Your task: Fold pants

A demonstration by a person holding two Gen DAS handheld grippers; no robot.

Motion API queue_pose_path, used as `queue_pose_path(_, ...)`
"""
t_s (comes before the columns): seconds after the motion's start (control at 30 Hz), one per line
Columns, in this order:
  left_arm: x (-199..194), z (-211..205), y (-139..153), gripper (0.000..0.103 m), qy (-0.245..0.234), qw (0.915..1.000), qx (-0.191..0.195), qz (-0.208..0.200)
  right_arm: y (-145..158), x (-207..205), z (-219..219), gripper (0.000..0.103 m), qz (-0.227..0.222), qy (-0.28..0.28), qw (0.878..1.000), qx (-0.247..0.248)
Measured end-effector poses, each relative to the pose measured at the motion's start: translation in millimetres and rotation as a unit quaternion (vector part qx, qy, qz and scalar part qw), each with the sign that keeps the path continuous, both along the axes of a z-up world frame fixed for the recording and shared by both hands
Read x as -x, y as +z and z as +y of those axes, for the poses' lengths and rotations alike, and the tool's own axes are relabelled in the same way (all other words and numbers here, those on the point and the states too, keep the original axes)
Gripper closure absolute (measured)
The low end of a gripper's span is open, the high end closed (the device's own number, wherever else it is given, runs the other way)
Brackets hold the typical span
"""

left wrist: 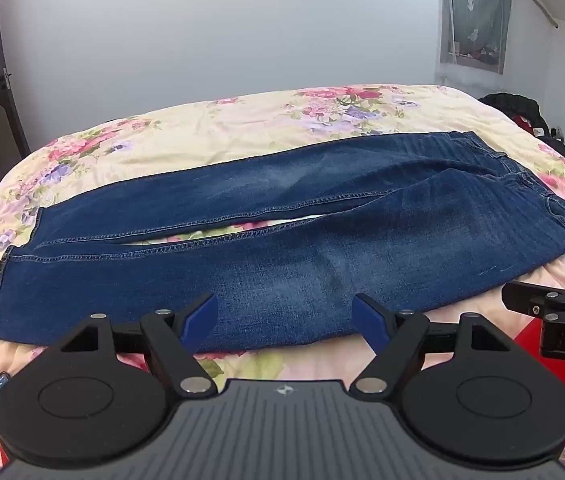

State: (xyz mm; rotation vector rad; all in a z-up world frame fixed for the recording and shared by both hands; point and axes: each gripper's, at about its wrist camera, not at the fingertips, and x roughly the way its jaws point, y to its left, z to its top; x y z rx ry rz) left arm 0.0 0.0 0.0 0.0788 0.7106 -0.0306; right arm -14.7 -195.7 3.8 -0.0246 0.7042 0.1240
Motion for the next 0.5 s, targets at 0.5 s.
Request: queue_pose_path(0.5,5.5,3.8,-1.8,0.014,0.003,1.0000,-0.004,0.002,1.7,0.1,4.2,0.021,0.007,0.004,1.000,-0.009)
